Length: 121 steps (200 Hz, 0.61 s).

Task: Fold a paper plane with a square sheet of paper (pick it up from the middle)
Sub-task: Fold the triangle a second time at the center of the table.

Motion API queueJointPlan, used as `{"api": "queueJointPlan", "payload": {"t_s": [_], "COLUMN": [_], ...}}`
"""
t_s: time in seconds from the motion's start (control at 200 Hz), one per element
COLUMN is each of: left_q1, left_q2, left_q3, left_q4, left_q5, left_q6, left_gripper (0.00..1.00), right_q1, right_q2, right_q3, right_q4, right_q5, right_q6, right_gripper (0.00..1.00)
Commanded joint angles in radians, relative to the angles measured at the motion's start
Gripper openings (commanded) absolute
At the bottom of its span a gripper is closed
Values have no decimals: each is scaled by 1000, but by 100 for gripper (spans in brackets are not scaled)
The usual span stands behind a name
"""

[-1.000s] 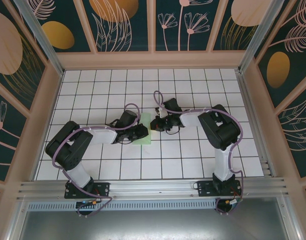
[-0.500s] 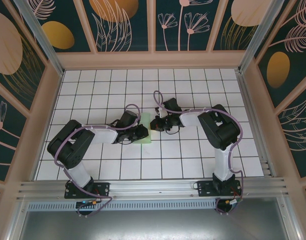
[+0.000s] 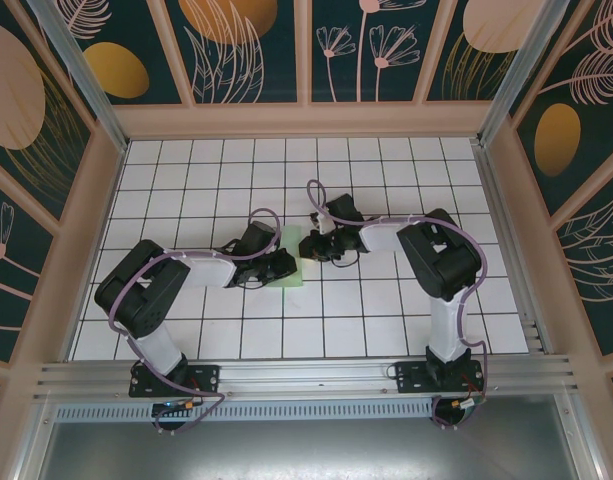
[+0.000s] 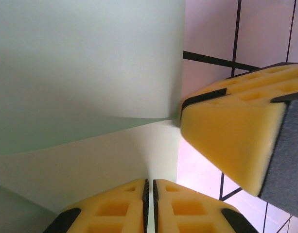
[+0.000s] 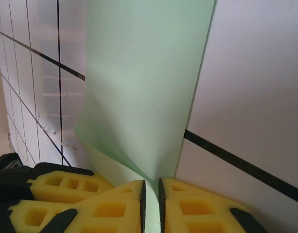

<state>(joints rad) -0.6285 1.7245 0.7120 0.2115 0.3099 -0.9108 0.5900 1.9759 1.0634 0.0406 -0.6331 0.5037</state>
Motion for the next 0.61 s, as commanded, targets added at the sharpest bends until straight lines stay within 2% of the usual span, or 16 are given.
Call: {"api": "queueJointPlan", "payload": {"t_s": [0.0,0.1,0.39,0.6], "left_q1": [3,4,3,3], "left_q2": [31,32,29,29], "left_q3": [-27,-29,-30,-30], "left_q4": [-66,-67,-67,-66], "left_q5": [-29,-35,-35,-34], "left_q6": [-30,-36,-38,-33], "left_gripper": [15,15,13,12], "right_q1": [-14,-9,29,34], "right_q2": [-68,-79,-29,13], "right_q3": [7,-3,14,28], "right_q4": [-29,-27,-21,-30], "right_q5": [58,54,18,15], "right_q6": [4,5,4,-5], "right_gripper": [20,19,9,8]}}
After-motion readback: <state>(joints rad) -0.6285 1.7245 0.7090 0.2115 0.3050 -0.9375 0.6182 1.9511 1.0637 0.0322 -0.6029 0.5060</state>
